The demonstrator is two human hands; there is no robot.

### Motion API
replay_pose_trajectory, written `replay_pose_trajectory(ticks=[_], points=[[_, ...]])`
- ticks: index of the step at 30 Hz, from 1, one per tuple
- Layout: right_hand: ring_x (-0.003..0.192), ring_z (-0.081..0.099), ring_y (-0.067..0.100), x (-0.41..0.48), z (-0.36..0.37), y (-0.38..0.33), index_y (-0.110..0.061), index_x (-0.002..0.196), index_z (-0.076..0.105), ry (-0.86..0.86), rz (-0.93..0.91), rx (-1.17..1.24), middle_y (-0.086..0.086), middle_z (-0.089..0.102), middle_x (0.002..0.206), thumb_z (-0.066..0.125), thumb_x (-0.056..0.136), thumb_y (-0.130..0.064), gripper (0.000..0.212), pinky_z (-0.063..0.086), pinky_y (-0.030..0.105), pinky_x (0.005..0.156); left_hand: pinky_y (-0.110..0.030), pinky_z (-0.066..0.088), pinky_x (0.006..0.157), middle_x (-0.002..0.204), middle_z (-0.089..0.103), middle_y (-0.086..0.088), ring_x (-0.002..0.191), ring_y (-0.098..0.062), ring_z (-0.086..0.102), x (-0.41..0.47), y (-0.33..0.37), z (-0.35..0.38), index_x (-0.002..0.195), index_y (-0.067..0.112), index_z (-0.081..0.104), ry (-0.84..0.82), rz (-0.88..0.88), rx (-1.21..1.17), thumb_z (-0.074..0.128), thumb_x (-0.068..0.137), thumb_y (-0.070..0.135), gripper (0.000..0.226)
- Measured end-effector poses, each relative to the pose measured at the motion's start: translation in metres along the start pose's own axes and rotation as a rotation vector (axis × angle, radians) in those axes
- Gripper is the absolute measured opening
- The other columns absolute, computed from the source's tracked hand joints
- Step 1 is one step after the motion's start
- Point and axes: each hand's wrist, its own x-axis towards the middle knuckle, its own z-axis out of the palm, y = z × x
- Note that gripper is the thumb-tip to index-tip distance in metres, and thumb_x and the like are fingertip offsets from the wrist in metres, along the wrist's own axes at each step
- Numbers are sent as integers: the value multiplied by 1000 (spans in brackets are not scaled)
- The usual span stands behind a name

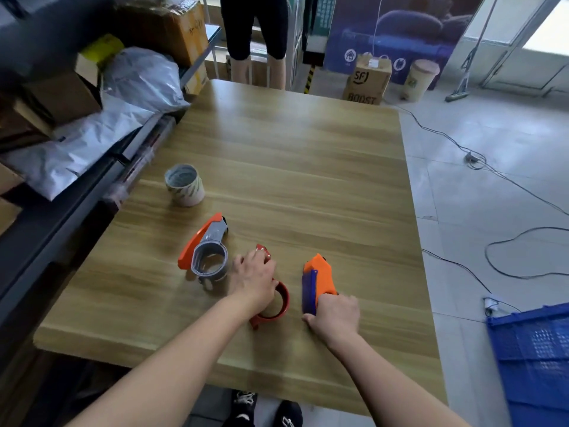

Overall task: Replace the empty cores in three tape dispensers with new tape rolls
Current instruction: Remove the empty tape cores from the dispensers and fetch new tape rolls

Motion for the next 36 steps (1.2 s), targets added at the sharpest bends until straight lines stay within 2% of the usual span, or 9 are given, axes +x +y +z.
replay_pose_trajectory(ticks=[5, 10, 14, 17, 21, 24, 26, 32, 36], points=[[104, 61, 29, 5, -6, 2, -17, 102, 60, 11, 107, 217, 6, 68, 106, 53, 90, -37, 24, 43, 32, 86, -38, 24, 103, 129, 46, 0, 126, -21, 35, 7, 4, -5, 121, 24, 58, -33, 73, -10, 51, 90, 37, 34], [82, 63, 24, 22, -33, 1, -13, 93, 63, 63, 153, 1101, 9, 70, 93, 63, 87, -18, 8, 52, 35, 76, -37, 24, 104, 128, 50, 5, 127, -17, 36, 15, 5, -15, 126, 29, 55, -62, 76, -117, 51, 91, 42, 38], [59, 49, 14, 29, -70, -3, -10, 85, 64, 1, 185, 1600, 4, 63, 71, 54, 96, -12, 16, 38, 23, 52, -36, 35, 97, 122, 58, 4, 119, -18, 47, 25, 5, -30, 120, 29, 61, -25, -7, -401, 58, 87, 38, 35], [55, 37, 15, 37, -78, -7, -8, 81, 65, -60, 272, 1793, 7, 57, 68, 53, 97, -14, 21, 27, 27, 53, -36, 43, 92, 109, 64, 2, 109, -20, 53, 29, 0, -39, 109, 25, 68, 7, 31, -644, 57, 79, 34, 33], [66, 50, 21, 39, -88, -18, -1, 100, 64, -158, 283, 2064, 12, 66, 82, 47, 98, -15, 22, 35, 28, 62, -27, 41, 81, 97, 62, 6, 100, -14, 54, 27, -4, -53, 106, 18, 69, 34, 109, -823, 50, 80, 41, 39], [68, 58, 20, 33, -99, -22, -3, 95, 64, -274, 217, 2183, 11, 70, 81, 39, 101, -16, 28, 39, 28, 66, -21, 36, 72, 83, 57, 11, 85, -9, 50, 25, -5, -58, 98, 17, 71, 155, 143, -802, 67, 83, 31, 21], [69, 56, 18, 29, -106, -23, -6, 100, 62, -310, 216, 2165, 9, 67, 86, 41, 101, -20, 25, 38, 27, 66, -22, 37, 67, 80, 61, 6, 78, -11, 52, 25, -7, -60, 87, 17, 72, 212, 179, -765, 67, 84, 24, 9], [87, 63, 23, 33, -119, -37, -6, 104, 65, -296, 129, 1883, 10, 69, 96, 76, 75, -32, 41, 50, 36, 78, -36, 43, 75, 85, 68, 3, 81, -21, 60, 25, -12, -64, 95, 23, 67, 343, 331, -408, 55, 86, 19, 16], [80, 68, 23, 38, -116, -36, -8, 104, 66, -304, 148, 1930, 10, 70, 91, 72, 80, -25, 30, 54, 40, 76, -36, 37, 79, 88, 67, 5, 85, -19, 59, 28, -25, -70, 99, 27, 68, 328, 321, -393, 52, 88, 22, 20]])
